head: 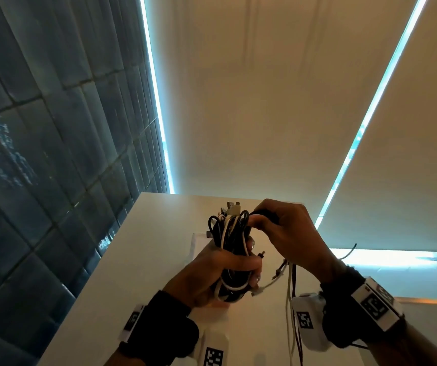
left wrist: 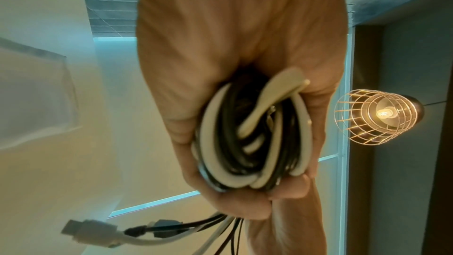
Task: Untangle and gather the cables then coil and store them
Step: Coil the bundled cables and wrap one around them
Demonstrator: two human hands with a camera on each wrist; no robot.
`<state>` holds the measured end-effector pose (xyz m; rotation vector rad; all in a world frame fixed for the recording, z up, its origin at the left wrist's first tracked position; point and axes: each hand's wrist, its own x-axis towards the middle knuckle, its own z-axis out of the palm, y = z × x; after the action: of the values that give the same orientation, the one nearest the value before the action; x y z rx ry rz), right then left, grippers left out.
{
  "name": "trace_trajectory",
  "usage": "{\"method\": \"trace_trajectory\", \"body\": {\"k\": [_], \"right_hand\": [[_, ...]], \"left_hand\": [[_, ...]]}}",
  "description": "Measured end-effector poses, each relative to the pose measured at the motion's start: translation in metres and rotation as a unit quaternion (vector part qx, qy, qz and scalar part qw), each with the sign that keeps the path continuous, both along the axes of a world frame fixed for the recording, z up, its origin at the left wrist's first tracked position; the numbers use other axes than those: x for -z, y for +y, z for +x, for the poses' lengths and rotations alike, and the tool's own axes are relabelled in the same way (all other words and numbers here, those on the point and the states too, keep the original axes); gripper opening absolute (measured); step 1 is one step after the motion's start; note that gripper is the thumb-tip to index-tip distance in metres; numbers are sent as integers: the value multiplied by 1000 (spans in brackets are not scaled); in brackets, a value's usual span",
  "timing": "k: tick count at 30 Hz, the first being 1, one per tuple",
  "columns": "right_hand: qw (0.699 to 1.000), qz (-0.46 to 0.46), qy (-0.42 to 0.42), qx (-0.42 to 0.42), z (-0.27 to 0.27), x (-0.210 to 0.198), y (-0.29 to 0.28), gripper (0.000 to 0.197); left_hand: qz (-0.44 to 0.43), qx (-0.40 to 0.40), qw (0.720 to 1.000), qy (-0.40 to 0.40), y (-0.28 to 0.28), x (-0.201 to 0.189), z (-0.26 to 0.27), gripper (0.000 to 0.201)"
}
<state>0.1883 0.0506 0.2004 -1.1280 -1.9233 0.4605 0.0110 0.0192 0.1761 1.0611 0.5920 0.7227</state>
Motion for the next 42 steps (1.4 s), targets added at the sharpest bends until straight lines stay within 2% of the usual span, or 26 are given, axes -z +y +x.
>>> {"method": "trace_trajectory", "body": {"k": [2, 4, 7, 9, 12, 19, 22, 24, 27, 29, 31, 33, 34, 35, 37, 39, 40, 42], "right_hand": [[1000, -9, -1, -6, 3, 2, 2, 15], [1000, -18, -1, -11, 4, 5, 2, 20], [999, -52, -5, -15, 5, 8, 0, 32], [993, -109, 35, -34, 6, 10, -2, 32], [958, -233, 147, -77, 12, 18, -7, 33], [906, -334, 222, -133, 26, 44, -24, 40], [888, -337, 298, -94, 23, 50, -32, 42], [899, -284, 333, -22, 11, 46, -37, 37], [946, -133, 272, 120, -9, 40, -40, 23], [964, -41, 209, 162, -23, 36, -41, 19], [972, 18, 172, 159, -38, 30, -43, 24], [982, 53, 135, 121, -52, 26, -44, 29], [988, 63, 100, 100, -56, 25, -44, 28], [993, 74, 47, 83, -59, 25, -43, 26], [989, 96, -84, 68, -60, 27, -39, 22], [979, 79, -180, 53, -60, 26, -36, 24], [977, 62, -198, 43, -61, 27, -36, 30], [984, 25, -175, 35, -64, 31, -39, 45]], "left_hand": [[19, -9, 999, 27, 2, 0, 0, 28], [29, -23, 998, 54, 4, -1, 0, 25], [-15, -63, 998, 28, 5, -1, 2, 12], [-47, -102, 994, -17, 7, 1, 2, 8], [-72, -154, 984, -60, 13, 5, -3, 14], [-92, -187, 973, -104, 24, 10, -12, 22], [-85, -205, 970, -95, 27, 9, -12, 25], [-79, -223, 969, -74, 26, 7, -7, 21], [-76, -236, 968, -44, 23, 6, 5, 30], [-84, -235, 967, -50, 22, 5, 12, 38], [-85, -224, 969, -58, 24, 6, 16, 48], [-85, -210, 972, -66, 26, 8, 19, 75], [-85, -211, 972, -61, 26, 7, 19, 86], [-81, -214, 972, -48, 25, 6, 19, 89], [-78, -214, 973, -24, 26, 3, 18, 76], [-86, -227, 970, -30, 30, 1, 15, 47], [-87, -245, 965, -45, 33, 0, 13, 36], [-86, -290, 951, -65, 37, -2, 12, 30]]}}
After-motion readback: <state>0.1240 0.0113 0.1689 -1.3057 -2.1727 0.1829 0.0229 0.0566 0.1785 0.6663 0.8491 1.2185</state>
